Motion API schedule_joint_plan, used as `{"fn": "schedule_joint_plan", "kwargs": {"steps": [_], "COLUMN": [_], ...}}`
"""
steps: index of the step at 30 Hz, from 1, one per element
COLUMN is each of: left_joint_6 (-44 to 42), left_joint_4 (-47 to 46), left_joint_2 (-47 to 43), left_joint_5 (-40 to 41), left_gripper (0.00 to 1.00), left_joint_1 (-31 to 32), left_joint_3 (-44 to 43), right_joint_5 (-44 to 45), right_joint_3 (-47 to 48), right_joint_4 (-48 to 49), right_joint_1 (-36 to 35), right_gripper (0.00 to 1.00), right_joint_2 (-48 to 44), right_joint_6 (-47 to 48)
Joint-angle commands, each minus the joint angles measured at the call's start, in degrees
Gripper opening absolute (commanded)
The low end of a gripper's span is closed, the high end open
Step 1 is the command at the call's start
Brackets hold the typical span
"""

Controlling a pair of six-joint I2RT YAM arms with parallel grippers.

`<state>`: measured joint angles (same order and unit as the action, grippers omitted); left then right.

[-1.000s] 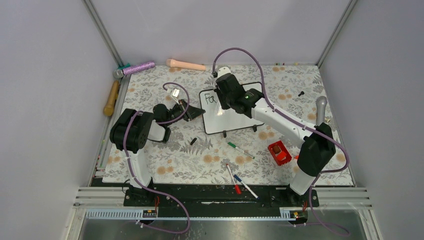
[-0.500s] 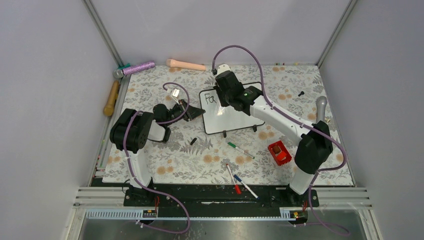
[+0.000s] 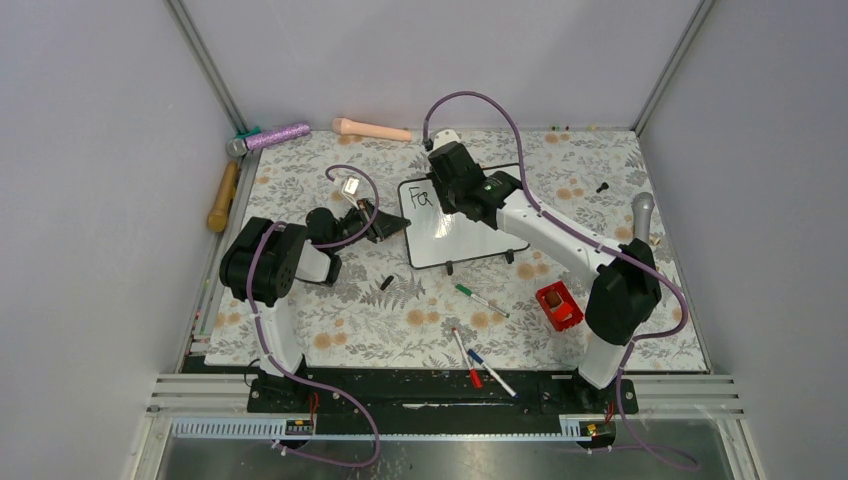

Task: Write a sentence on the whiteboard

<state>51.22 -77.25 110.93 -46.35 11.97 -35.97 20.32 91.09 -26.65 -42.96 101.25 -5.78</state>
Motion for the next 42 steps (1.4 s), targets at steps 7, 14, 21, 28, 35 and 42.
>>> {"fn": "schedule_joint_plan", "kwargs": {"steps": [7, 14, 21, 28, 35, 42], "left_joint_6": [-0.01, 0.10, -0.01, 0.06, 0.10, 0.08], "left_joint_4": [-4.15, -4.16, -4.16, -4.13, -4.17, -4.13], "left_joint_2": [-2.74, -2.80, -2.93, -2.94, -2.94, -2.94], "left_joint_5": [-0.63, -0.66, -0.65, -0.75, -0.68, -0.69], "left_gripper": [0.02, 0.02, 0.02, 0.02, 0.02, 0.02], "left_joint_1": [0.16, 0.16, 0.16, 0.16, 0.10, 0.16], "left_joint_3": [0.22, 0.19, 0.33, 0.34, 0.29, 0.30], "right_joint_5": [4.11, 4.89, 5.26, 3.33, 2.80, 1.73], "right_joint_3": [2.37, 1.90, 1.86, 0.79, 0.86, 2.61], "right_joint_4": [-1.66, -1.68, -1.63, -0.51, 0.56, 0.45], "right_joint_1": [0.84, 1.30, 1.35, 1.45, 1.47, 1.42], "right_gripper": [0.00, 0.00, 0.00, 0.00, 0.00, 0.00], "right_joint_2": [0.23, -0.51, -1.12, -2.93, -4.51, -3.08], "right_joint_6": [-0.14, -0.30, -0.21, -0.67, -0.38, -0.32]}}
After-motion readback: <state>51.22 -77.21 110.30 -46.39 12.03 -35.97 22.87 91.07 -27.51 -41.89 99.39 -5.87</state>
